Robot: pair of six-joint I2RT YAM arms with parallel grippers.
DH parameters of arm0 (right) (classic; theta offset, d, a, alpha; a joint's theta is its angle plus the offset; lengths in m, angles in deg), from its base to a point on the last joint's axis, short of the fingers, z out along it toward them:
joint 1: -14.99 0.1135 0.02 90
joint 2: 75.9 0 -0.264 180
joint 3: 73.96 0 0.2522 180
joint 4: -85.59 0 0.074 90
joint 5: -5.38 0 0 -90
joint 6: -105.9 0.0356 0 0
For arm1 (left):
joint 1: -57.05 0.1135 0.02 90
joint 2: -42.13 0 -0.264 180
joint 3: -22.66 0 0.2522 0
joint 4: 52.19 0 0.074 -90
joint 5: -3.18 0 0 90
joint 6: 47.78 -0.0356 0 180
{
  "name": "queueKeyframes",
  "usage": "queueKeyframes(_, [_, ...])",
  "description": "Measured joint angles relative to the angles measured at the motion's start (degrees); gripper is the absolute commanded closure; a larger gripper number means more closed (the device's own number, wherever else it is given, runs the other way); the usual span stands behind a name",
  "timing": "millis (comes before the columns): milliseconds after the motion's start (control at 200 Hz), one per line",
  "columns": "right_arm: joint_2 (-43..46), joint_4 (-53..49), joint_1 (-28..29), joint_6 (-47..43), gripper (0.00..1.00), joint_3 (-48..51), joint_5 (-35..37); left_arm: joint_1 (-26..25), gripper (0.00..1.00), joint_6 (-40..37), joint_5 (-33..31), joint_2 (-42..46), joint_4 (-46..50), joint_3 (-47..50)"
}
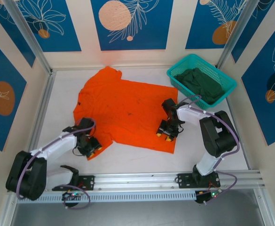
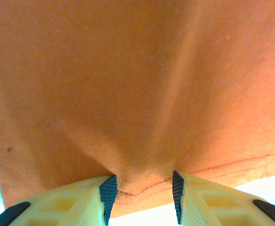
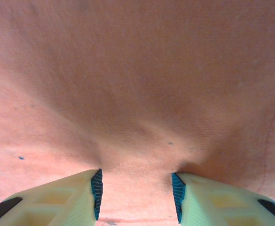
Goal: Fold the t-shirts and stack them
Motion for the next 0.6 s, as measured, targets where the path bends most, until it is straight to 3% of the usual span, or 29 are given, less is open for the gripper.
queueKeyframes(165, [0.6,-0.1,-2.8,-0.7,0.47,-0.4,0.5,-1.1,0.56,5.5,1.1,6.9,2.1,2.6])
queueKeyframes(370, [7.4,-1.0,-5.0,-1.5,0.41,-0.5,-0.2,-1.9,0.52,8.7,-1.1,17.0,16.2,-1.6])
queueKeyframes(600, [22.4,0.6,-5.0,0.9,0.42,6.3,-3.8,-2.1,0.55,6.2,-5.8,15.6,28.5,-9.9])
